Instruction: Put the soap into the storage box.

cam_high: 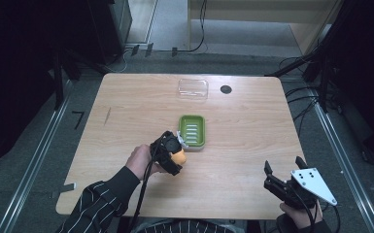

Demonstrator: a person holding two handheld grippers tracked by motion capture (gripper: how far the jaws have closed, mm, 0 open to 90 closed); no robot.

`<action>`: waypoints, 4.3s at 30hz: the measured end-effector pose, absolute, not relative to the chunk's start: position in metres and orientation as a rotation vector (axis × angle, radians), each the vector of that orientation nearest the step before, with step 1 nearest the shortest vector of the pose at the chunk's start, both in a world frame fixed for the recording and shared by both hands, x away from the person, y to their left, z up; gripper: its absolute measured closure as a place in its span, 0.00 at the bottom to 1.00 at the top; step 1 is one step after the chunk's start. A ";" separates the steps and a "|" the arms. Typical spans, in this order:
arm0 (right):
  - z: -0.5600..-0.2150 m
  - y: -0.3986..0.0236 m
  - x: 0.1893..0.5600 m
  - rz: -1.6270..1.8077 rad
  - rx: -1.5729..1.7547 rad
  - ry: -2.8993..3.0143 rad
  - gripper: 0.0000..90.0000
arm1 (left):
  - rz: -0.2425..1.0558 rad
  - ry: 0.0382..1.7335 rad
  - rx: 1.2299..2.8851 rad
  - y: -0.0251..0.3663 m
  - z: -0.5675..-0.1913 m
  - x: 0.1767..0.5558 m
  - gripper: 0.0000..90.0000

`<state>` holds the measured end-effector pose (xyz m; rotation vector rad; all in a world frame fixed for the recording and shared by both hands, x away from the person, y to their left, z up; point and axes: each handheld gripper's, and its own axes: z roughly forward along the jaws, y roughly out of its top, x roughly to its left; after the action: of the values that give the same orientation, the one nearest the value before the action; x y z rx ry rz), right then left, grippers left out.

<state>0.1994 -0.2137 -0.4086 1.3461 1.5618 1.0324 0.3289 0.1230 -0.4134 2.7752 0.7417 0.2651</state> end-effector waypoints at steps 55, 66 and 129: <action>-0.408 -0.213 0.197 1.027 1.346 1.558 0.15 | 0.317 0.737 2.673 0.101 -0.389 0.390 0.30; -0.408 -0.214 0.197 1.027 1.345 1.559 0.15 | 0.318 0.740 2.649 0.092 -0.387 0.405 0.30; -0.408 -0.214 0.197 1.032 1.352 1.556 0.15 | 0.306 0.904 2.658 0.076 -0.448 0.451 0.30</action>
<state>0.1968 -0.2144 -0.4083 1.3516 1.5555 1.0319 0.4514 0.0756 -0.4477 2.6578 0.9039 0.3057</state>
